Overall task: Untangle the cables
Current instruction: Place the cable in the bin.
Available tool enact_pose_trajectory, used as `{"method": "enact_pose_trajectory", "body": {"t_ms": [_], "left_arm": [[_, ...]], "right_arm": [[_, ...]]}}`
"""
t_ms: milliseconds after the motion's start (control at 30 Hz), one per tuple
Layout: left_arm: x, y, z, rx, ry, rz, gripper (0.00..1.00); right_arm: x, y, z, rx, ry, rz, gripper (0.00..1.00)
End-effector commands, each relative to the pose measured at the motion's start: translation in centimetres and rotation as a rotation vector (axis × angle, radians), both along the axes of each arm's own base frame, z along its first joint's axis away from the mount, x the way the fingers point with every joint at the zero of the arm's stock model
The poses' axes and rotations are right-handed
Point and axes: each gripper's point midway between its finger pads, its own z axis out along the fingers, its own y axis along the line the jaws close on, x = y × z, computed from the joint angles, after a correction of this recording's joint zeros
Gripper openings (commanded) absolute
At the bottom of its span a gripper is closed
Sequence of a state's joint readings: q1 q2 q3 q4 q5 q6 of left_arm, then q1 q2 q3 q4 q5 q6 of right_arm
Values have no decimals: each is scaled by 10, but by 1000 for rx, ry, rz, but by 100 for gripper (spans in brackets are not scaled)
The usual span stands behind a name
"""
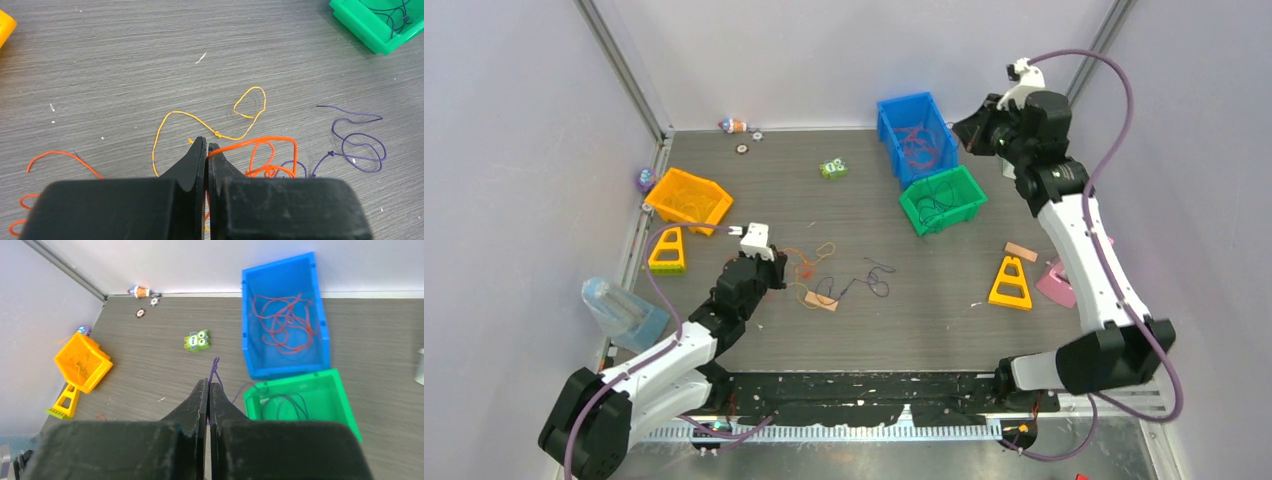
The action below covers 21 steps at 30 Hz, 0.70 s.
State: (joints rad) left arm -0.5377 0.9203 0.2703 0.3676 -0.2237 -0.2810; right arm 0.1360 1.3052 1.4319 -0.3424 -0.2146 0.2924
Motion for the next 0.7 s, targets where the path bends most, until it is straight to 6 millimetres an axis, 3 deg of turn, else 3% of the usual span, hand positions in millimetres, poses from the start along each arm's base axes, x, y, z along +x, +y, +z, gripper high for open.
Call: {"method": "enact_pose_trajectory", "body": {"t_ms": [0, 200, 233, 267, 300, 333, 367, 400, 500, 600, 633, 667], "left_arm": [[1, -9, 14, -11, -64, -62, 0], [0, -12, 15, -9, -67, -82, 0], [1, -12, 16, -10, -68, -83, 0], [0, -13, 15, -10, -68, -85, 0], [0, -14, 15, -10, -67, -95, 0], [-1, -16, 15, -7, -69, -109, 0], [-2, -17, 15, -7, -73, -119, 0], [-2, -19, 16, -9, -77, -126, 0], [-2, -20, 16, -8, -79, -137, 0], [-2, -20, 16, -4, -80, -139, 0], [-2, -20, 17, -2, -84, -140, 0], [-3, -20, 16, -1, -83, -143, 0]], "right_arm": [[22, 30, 36, 82, -103, 148, 6], [51, 19, 16, 123, -83, 34, 5], [53, 17, 3, 120, -73, 21, 5], [56, 17, 5, 118, -111, 19, 5], [59, 15, -8, 112, -104, 7, 5], [63, 13, -4, 105, -148, 1, 5], [66, 10, -18, 95, -135, -12, 5], [70, 7, -16, 85, -164, -19, 5], [80, -4, -37, 74, -149, -51, 5], [81, -16, -47, 79, -158, -94, 6], [78, -18, -60, 77, -135, -104, 5], [73, -21, -57, 80, -146, -117, 5]]}}
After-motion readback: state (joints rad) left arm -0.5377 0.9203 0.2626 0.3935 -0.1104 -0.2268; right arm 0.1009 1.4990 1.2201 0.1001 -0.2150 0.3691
